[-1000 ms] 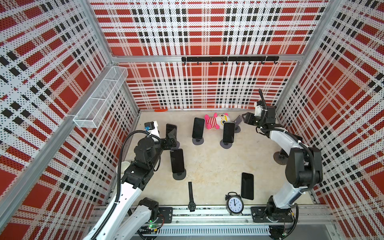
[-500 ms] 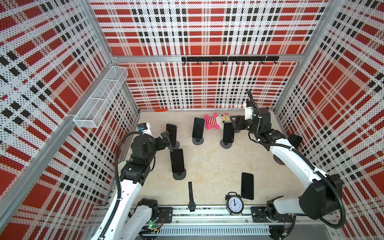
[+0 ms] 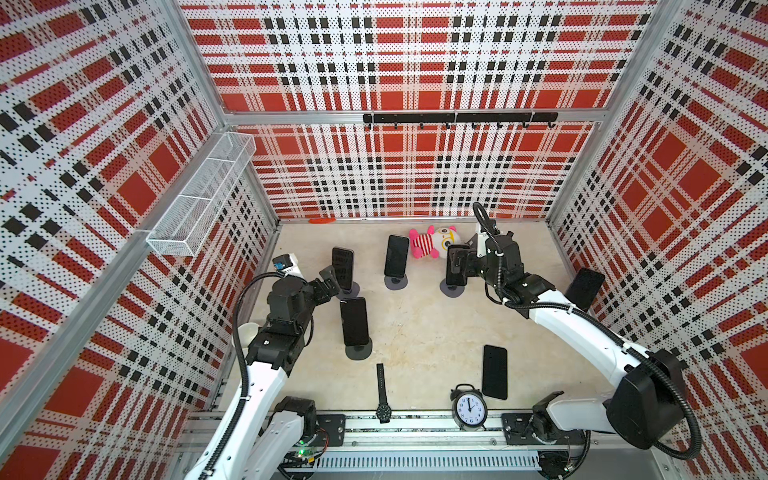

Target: Remove the phone from the phone stand

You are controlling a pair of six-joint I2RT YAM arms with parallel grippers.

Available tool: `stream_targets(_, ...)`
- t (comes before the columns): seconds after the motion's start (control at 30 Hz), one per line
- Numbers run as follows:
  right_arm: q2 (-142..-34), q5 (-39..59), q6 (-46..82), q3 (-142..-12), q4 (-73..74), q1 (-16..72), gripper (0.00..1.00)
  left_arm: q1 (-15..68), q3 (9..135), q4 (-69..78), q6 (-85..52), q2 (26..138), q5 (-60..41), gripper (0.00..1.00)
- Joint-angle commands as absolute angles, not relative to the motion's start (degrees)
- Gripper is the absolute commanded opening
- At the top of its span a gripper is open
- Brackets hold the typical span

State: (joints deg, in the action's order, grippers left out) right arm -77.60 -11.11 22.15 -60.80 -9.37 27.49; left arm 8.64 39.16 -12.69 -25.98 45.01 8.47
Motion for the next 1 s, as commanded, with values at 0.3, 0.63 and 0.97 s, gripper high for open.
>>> stream_targets(0.3,-87.40,-21.36,24.14,-67.39,-9.02,29.76,1.00,4.84,35.95,-7.48,-28.04,44.65,6.70,0.98)
stream_targets(0.63,-96.41,-26.93,26.54,-75.55,-14.63,30.30,1.00,4.69,34.72,-6.59,-28.46,44.15,4.44,0.98)
stream_targets(0.97,-102.40,-28.73,25.53,-81.70,-18.96,30.26,1.00,4.65,34.37,-6.20,-28.75,43.89,3.87,0.98)
